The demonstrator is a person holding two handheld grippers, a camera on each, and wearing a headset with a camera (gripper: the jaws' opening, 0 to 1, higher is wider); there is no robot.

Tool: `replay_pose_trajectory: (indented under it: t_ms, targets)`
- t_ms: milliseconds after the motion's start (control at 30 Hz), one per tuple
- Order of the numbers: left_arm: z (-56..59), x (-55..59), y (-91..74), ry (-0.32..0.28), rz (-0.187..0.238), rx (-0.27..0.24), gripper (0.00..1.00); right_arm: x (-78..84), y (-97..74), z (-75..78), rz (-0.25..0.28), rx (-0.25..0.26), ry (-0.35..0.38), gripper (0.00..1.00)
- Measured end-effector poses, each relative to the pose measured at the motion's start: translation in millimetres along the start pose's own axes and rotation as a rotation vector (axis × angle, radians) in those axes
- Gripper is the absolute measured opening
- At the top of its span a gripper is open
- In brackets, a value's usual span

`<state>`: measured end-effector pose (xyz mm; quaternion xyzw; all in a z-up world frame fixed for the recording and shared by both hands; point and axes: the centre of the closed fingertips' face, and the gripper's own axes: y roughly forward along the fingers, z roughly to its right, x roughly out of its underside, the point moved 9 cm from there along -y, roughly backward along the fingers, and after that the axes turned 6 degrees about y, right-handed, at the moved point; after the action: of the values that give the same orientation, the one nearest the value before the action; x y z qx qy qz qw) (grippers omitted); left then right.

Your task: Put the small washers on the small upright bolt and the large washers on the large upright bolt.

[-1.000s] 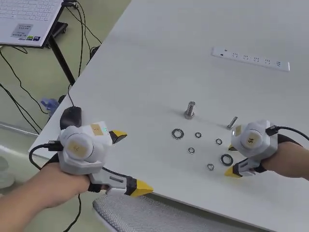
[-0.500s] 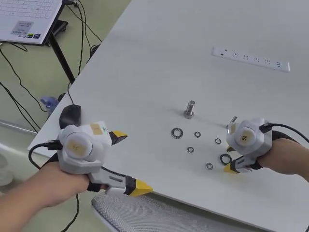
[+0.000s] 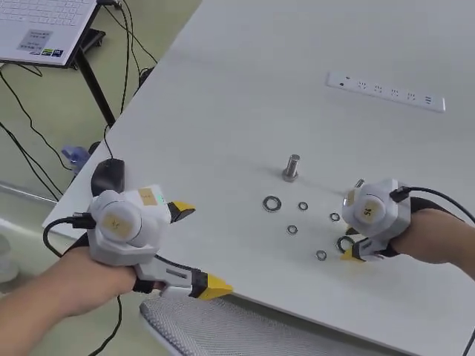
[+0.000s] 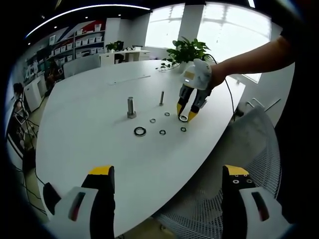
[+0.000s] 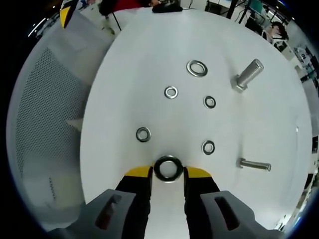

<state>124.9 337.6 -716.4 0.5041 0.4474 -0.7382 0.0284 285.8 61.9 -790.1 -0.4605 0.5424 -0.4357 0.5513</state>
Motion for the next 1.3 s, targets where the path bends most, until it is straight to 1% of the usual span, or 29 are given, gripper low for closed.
replay_pose_trajectory:
  t_ms: [200,300,367,467,633,767,800,900,1000,1033,1133,1233,1300]
  targets:
    - [0.0,2.2,0.3,0.002,-0.008,-0.001,0.87,-3.2,-0.2,0.1,-0.026,0.003,0.004,0.23]
    - [0.2,0.3,-0.1,0.001,0.001,-0.002,0.87,-1.7,-1.2,3.2,-0.014,-0.005,0.031,0.22]
    - [-0.2,-2.5,-1.5,0.004,0.004,-0.019,0.89,-0.1,-1.9,4.5,0.004,-0.017,0.053,0.21]
    - [1.0,-5.3,-1.7,0.002,0.021,-0.018,0.89,0.6,-2.0,4.3,0.010,-0.024,0.048,0.20]
    - [2.4,-7.7,-1.2,0.007,0.017,-0.023,0.90,0.6,-2.3,3.9,0.007,-0.025,0.061,0.20]
    - [3.2,-5.4,-1.0,0.009,0.008,-0.018,0.89,3.8,-4.4,5.4,0.006,-0.016,0.084,0.20]
    - [3.5,-4.7,-0.8,0.010,0.006,-0.016,0.89,4.7,-5.4,5.4,0.005,-0.020,0.089,0.20]
    - [4.4,-3.6,-0.7,0.007,-0.003,-0.011,0.87,6.2,-9.9,7.1,0.012,-0.018,0.104,0.20]
    - [5.1,-3.8,-0.7,0.012,0.001,-0.012,0.88,8.5,-15.1,9.8,0.011,-0.019,0.117,0.20]
    - [5.5,-4.1,-0.7,0.011,0.004,-0.010,0.88,8.7,-18.5,10.2,0.013,-0.009,0.114,0.20]
    - [5.3,-3.5,-0.4,0.016,-0.001,-0.009,0.88,8.6,-26.0,11.7,0.017,-0.008,0.122,0.20]
    - [4.9,-4.4,-1.1,0.016,0.012,-0.014,0.89,7.0,-35.4,12.2,0.016,-0.008,0.127,0.20]
    - [3.7,-3.2,-0.4,0.015,0.010,-0.016,0.90,5.3,-41.3,13.2,0.016,-0.006,0.126,0.20]
